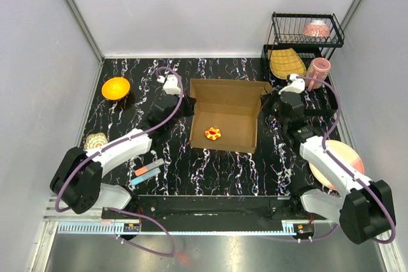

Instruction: Fold the paper box

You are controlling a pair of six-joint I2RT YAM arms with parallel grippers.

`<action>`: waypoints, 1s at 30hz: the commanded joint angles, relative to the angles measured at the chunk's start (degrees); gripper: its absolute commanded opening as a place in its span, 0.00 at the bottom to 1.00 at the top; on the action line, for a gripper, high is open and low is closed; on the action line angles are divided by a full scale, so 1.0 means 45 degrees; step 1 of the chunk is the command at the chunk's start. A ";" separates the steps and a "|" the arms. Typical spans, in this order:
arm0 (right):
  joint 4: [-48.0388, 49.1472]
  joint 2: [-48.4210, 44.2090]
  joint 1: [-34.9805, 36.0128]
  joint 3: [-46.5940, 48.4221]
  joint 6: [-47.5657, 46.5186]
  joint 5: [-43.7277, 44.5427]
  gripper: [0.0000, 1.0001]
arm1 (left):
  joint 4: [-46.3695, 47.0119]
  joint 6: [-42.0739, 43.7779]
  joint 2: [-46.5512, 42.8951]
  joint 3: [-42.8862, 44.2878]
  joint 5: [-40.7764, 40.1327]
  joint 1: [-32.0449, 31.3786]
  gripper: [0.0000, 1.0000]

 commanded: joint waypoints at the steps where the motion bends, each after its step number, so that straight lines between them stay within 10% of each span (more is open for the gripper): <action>1: -0.1577 -0.0660 0.0676 -0.1672 0.0921 -0.0776 0.00 | -0.0266 -0.0592 0.0128 -0.0989 0.0059 -0.0615 0.00; 30: -0.2534 -0.1699 0.0774 -0.2360 0.0354 -0.0756 0.00 | -0.3899 -0.1608 -0.0048 0.1942 0.1914 -0.0342 0.00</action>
